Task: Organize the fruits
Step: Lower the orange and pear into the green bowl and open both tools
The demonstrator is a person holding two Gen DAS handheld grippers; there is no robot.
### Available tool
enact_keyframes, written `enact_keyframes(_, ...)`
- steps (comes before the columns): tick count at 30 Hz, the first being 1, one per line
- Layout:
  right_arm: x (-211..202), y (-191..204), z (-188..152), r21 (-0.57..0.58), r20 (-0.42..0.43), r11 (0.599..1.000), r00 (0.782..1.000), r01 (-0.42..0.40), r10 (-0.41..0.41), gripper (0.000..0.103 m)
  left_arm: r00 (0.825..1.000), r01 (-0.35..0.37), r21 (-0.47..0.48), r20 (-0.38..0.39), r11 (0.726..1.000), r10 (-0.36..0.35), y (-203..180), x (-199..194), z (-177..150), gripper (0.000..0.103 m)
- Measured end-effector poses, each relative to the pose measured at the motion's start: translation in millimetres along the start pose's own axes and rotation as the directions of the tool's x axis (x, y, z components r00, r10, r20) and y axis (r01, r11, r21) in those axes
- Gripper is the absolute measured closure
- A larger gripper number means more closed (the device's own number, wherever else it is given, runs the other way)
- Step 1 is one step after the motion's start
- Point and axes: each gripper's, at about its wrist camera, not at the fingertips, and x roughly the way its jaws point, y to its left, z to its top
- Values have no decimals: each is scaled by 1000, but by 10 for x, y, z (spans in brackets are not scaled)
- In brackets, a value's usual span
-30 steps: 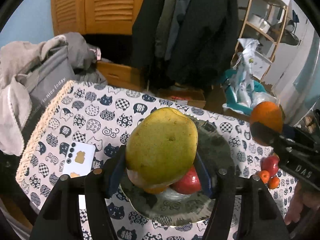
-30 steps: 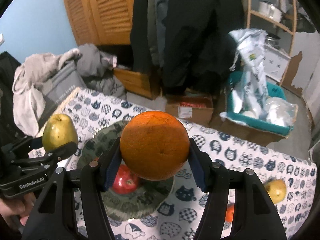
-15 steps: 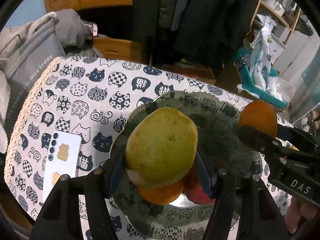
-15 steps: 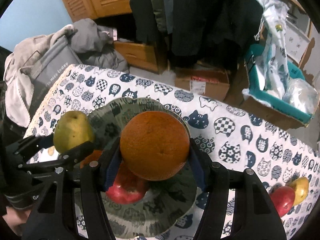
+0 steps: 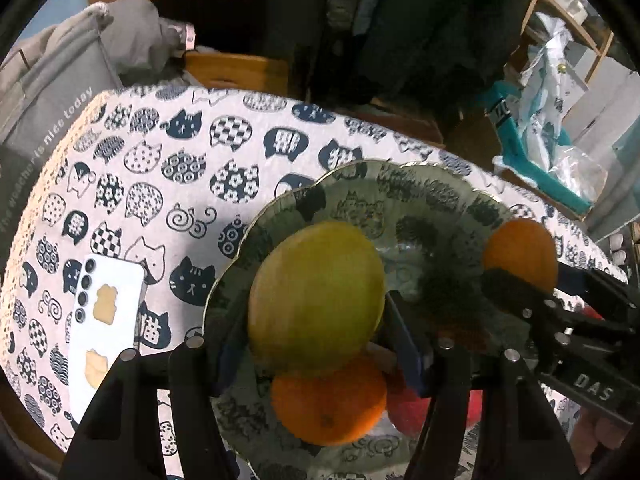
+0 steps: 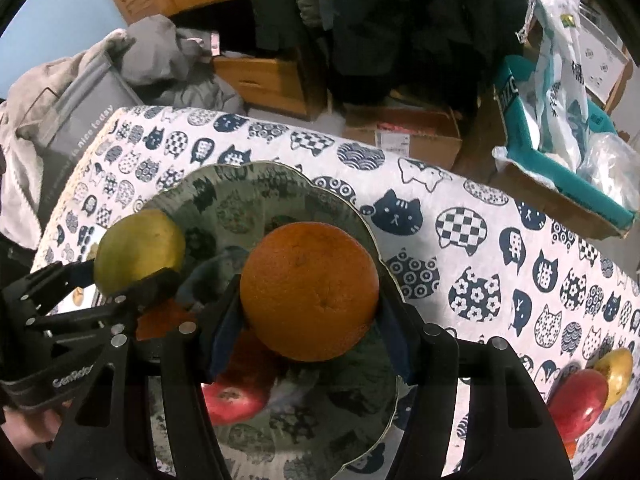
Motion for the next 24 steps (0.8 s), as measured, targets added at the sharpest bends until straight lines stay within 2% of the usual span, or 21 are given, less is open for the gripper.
enact_keyframes(3, 20, -21, -2, 3, -3, 1000, 1000, -6, 6, 40, 999, 10, -23, -33, 1000, -10, 26, 94, -16, 37)
enact_keyframes(13, 131, 59, 7, -7, -28, 1000, 999, -19, 19, 39, 999, 12, -22, -35, 1000, -13, 26, 106, -28, 37)
enact_keyframes(20, 223, 53, -7, 22, -62, 999, 997, -38, 40, 38, 1000, -19, -18, -22, 1000, 19, 81, 4, -41, 23)
enact_keyframes(24, 219, 42, -12, 33, -58, 999, 997, -42, 43, 35, 1000, -20, -28, -7, 999, 19, 103, -70, -55, 23)
